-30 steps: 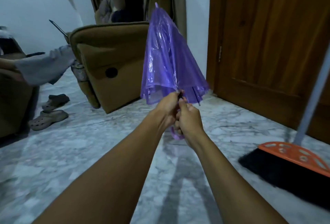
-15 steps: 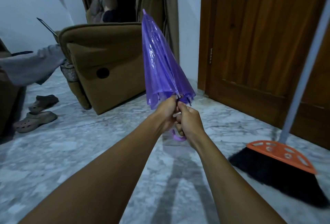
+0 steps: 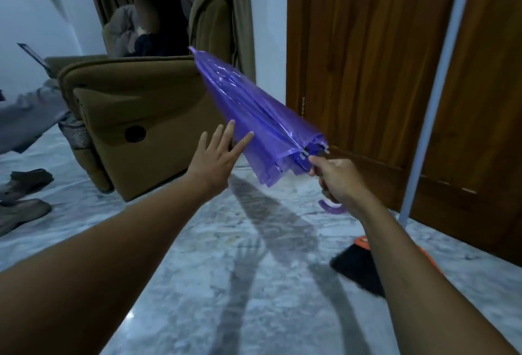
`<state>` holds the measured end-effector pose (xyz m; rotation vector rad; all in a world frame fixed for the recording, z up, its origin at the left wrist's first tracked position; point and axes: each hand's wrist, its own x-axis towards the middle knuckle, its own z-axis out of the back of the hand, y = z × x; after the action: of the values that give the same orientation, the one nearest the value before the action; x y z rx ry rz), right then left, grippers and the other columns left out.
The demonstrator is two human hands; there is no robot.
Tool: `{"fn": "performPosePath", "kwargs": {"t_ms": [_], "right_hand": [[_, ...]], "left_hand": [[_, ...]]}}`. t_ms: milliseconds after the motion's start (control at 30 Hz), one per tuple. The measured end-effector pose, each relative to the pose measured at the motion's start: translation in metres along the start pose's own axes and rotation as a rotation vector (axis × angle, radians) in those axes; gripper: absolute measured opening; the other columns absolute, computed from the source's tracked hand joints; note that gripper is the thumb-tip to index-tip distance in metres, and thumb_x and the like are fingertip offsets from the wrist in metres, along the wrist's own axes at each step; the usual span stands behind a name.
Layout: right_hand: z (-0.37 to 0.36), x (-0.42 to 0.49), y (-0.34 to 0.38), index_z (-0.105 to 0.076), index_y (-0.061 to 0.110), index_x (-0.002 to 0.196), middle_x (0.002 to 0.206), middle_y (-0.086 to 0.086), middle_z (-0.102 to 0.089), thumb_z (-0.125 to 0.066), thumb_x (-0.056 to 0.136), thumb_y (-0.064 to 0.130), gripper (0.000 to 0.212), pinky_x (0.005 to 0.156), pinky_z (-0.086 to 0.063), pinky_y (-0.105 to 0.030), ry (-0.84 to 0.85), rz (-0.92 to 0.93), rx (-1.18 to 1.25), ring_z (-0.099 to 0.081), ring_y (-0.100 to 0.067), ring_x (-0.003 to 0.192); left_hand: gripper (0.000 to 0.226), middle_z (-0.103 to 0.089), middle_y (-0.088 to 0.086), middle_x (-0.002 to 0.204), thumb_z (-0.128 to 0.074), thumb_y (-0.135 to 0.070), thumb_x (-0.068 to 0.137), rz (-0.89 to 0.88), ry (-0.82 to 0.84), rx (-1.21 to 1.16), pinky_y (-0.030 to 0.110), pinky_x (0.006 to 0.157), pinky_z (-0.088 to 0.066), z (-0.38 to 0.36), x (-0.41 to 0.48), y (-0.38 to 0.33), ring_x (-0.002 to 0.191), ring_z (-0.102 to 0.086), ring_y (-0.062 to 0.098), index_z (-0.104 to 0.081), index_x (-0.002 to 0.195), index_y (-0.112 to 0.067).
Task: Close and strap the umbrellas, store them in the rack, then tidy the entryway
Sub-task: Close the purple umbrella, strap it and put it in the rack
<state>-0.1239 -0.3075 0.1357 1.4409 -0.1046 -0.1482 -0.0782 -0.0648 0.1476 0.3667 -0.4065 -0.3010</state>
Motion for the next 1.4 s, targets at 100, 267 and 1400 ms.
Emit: {"fn": "performPosePath", "kwargs": {"t_ms": [100, 267, 1400], "right_hand": [[0.032, -0.003, 0.044, -0.061, 0.011, 0.057, 0.034, 0.006, -0.033, -0.060, 0.093, 0.030, 0.041, 0.035, -0.020, -0.016, 0.004, 0.119, -0.164, -0.026, -0.010, 0.032], [0.078, -0.012, 0.147, -0.063, 0.002, 0.055, 0.036, 0.004, -0.036, -0.066, 0.090, 0.034, 0.047, 0.038, -0.022, -0.019, 0.049, 0.171, -0.389, -0.029, -0.007, 0.035], [0.132, -0.319, 0.535, -0.046, 0.021, 0.131, 0.132, 0.001, -0.054, -0.078, 0.080, 0.041, 0.064, 0.078, -0.051, -0.010, -0.608, -0.293, 0.092, -0.058, 0.000, 0.105]], "left_hand": [[0.124, 0.006, 0.021, 0.161, -0.078, -0.039, 0.070, -0.050, -0.265, 0.032, 0.058, 0.117, -0.010, 0.017, 0.031, -0.006, 0.149, -0.003, 0.039, 0.013, 0.151, -0.022], [0.075, -0.045, 0.026, 0.143, -0.079, -0.025, 0.071, -0.034, -0.639, -0.137, 0.063, 0.114, -0.019, 0.096, 0.071, 0.007, 0.135, -0.039, 0.046, -0.039, 0.132, -0.008], [0.013, -0.066, -0.006, 0.073, -0.068, -0.008, 0.080, -0.164, 0.406, -1.750, 0.019, 0.058, -0.048, 0.662, 0.091, 0.030, 0.056, -0.058, -0.005, -0.066, 0.073, -0.019]]}}
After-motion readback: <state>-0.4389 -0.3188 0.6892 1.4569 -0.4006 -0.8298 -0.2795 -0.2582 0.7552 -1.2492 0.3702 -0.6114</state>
